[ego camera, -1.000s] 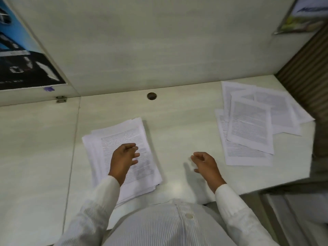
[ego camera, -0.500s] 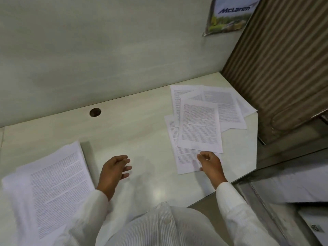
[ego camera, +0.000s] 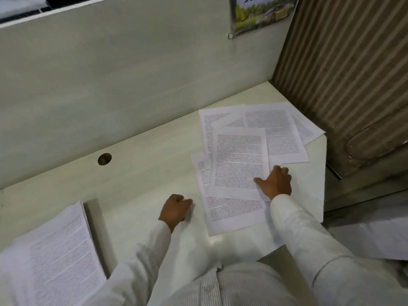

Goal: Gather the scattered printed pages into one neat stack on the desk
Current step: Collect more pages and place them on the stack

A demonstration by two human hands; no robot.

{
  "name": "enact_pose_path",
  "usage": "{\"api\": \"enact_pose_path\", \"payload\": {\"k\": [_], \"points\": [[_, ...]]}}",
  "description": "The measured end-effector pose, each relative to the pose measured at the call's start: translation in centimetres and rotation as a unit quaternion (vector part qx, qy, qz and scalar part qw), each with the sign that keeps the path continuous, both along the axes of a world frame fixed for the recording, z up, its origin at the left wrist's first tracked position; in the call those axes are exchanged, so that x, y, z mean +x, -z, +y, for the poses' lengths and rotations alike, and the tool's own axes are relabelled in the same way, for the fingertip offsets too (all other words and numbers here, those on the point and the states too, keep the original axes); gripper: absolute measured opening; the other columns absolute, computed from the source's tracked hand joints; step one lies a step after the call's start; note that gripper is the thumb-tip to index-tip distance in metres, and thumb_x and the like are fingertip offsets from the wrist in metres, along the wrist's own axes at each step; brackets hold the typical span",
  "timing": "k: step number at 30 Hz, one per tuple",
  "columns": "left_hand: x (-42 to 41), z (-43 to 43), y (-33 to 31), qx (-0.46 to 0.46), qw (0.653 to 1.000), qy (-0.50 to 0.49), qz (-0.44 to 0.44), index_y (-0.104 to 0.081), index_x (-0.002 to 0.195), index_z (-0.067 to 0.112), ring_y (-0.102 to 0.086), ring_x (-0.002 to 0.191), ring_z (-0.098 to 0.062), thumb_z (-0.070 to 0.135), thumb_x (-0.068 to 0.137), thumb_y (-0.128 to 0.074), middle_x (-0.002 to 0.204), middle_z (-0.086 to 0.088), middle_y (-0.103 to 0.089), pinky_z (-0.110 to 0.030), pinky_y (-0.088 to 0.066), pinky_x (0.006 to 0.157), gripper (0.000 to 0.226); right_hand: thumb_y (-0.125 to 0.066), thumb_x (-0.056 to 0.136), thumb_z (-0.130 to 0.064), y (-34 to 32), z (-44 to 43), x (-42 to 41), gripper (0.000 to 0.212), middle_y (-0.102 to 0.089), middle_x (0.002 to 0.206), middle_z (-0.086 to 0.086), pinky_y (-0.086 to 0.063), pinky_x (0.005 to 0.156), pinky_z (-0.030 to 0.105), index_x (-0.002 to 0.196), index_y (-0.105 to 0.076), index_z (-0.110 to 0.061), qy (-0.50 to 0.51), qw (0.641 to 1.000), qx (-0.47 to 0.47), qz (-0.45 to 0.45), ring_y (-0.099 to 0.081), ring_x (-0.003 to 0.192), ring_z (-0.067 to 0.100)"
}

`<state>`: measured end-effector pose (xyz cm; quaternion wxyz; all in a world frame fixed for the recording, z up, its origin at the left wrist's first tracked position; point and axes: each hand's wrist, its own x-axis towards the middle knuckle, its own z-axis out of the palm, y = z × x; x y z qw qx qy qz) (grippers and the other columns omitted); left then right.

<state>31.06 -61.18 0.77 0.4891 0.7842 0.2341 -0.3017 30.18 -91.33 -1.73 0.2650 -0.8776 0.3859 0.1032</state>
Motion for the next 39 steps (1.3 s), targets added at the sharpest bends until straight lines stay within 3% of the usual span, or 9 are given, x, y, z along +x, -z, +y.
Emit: {"api": "enact_pose_path", "payload": {"k": [5, 8, 13, 17, 21, 24, 28, 32, 39], "points": [[2.1, -3.0, 0.1, 0.024, 1.000, -0.006, 0.010, -0.045, 0.134, 0.004, -0.063, 0.098, -0.028, 0.029, 0.088, -0.070, 0.117, -0.016, -0.061, -0.029, -0.051, 0.063, 0.058, -0.072, 0.082, -0.050, 1.0, 0.2, -1.0, 0.067, -0.047, 0.131, 0.013, -0.049, 0.088, 0.043, 0.130, -0.047, -0.010, -0.061, 0.998, -0.015, -0.017, -0.046, 0.121, 0.033], [3.7, -4.2, 0.8, 0.024, 0.999, -0.013, 0.016, -0.054, 0.127, -0.006, -0.065, 0.087, -0.028, 0.038, 0.079, -0.075, 0.108, -0.014, -0.064, -0.034, -0.057, 0.063, 0.069, -0.072, 0.082, -0.049, 1.4, 1.2, -2.4, 0.067, -0.049, 0.129, 0.012, -0.048, 0.092, 0.043, 0.131, -0.047, -0.011, -0.098, 0.995, -0.007, -0.016, -0.048, 0.118, 0.033], [4.7, -5.9, 1.2, 0.028, 1.000, -0.011, 0.007, -0.066, 0.113, 0.004, -0.069, 0.095, -0.031, 0.038, 0.065, -0.082, 0.109, -0.013, -0.071, -0.041, -0.058, 0.084, 0.061, -0.071, 0.083, -0.048, 1.2, 3.1, -4.6, 0.063, -0.052, 0.128, 0.009, -0.048, 0.092, 0.038, 0.131, -0.048, -0.014, -0.160, 0.987, -0.007, -0.026, -0.051, 0.116, 0.028], [4.3, -6.0, 2.2, 0.059, 0.998, 0.021, -0.006, -0.070, 0.095, 0.008, -0.069, 0.089, -0.031, 0.010, 0.078, -0.077, 0.102, -0.018, -0.073, -0.044, -0.057, 0.087, 0.019, -0.066, 0.086, -0.052, 0.7, 2.0, -4.1, 0.051, -0.058, 0.122, 0.002, -0.053, 0.087, 0.035, 0.122, -0.057, -0.018, -0.143, 0.986, 0.081, -0.018, -0.059, 0.108, 0.022], [3.8, -5.1, 2.6, 0.055, 0.998, 0.023, -0.003, -0.070, 0.108, 0.008, -0.067, 0.093, -0.030, 0.012, 0.082, -0.075, 0.105, -0.013, -0.072, -0.040, -0.055, 0.089, 0.027, -0.065, 0.091, -0.039, -0.5, -1.9, -1.0, 0.031, -0.059, 0.114, 0.009, -0.048, 0.077, 0.030, 0.108, -0.064, -0.013, -0.069, 0.991, 0.024, -0.114, -0.062, 0.102, 0.028], [3.5, -4.1, 2.7, 0.025, 1.000, 0.005, -0.001, -0.068, 0.110, 0.004, -0.064, 0.089, -0.026, 0.006, 0.085, -0.073, 0.103, -0.011, -0.069, -0.032, -0.052, 0.083, 0.026, -0.067, 0.090, -0.038, -1.3, -5.5, 2.1, 0.047, -0.052, 0.125, 0.017, -0.047, 0.086, 0.039, 0.122, -0.057, -0.006, -0.018, 0.992, -0.056, -0.113, -0.052, 0.114, 0.034], [3.1, -2.9, 2.6, 0.004, 1.000, -0.013, 0.018, -0.067, 0.112, 0.002, -0.066, 0.092, -0.029, 0.005, 0.085, -0.073, 0.105, -0.013, -0.069, -0.036, -0.054, 0.086, 0.028, -0.072, 0.082, -0.051, -0.1, -8.3, 4.6, 0.073, -0.047, 0.133, 0.020, -0.044, 0.096, 0.048, 0.129, -0.047, -0.002, -0.014, 0.998, -0.066, -0.003, -0.045, 0.123, 0.038], [3.2, -2.7, 2.7, -0.023, 0.999, -0.034, 0.031, -0.067, 0.112, 0.002, -0.068, 0.095, -0.033, 0.010, 0.086, -0.074, 0.106, -0.014, -0.071, -0.042, -0.055, 0.090, 0.028, -0.072, 0.081, -0.053, 0.8, -7.6, 4.1, 0.071, -0.047, 0.132, 0.016, -0.044, 0.092, 0.046, 0.127, -0.050, -0.003, -0.070, 0.994, -0.077, 0.012, -0.042, 0.123, 0.035], [3.6, -4.4, 2.3, -0.043, 0.998, -0.045, 0.008, -0.069, 0.101, 0.004, -0.066, 0.070, -0.021, 0.011, 0.085, -0.074, 0.086, -0.008, -0.071, -0.026, -0.053, 0.065, 0.018, -0.075, 0.077, -0.051, 1.1, -2.6, -0.3, 0.079, -0.044, 0.138, 0.009, -0.046, 0.095, 0.043, 0.138, -0.045, -0.011, -0.167, 0.985, -0.037, -0.001, -0.042, 0.122, 0.032]]}}
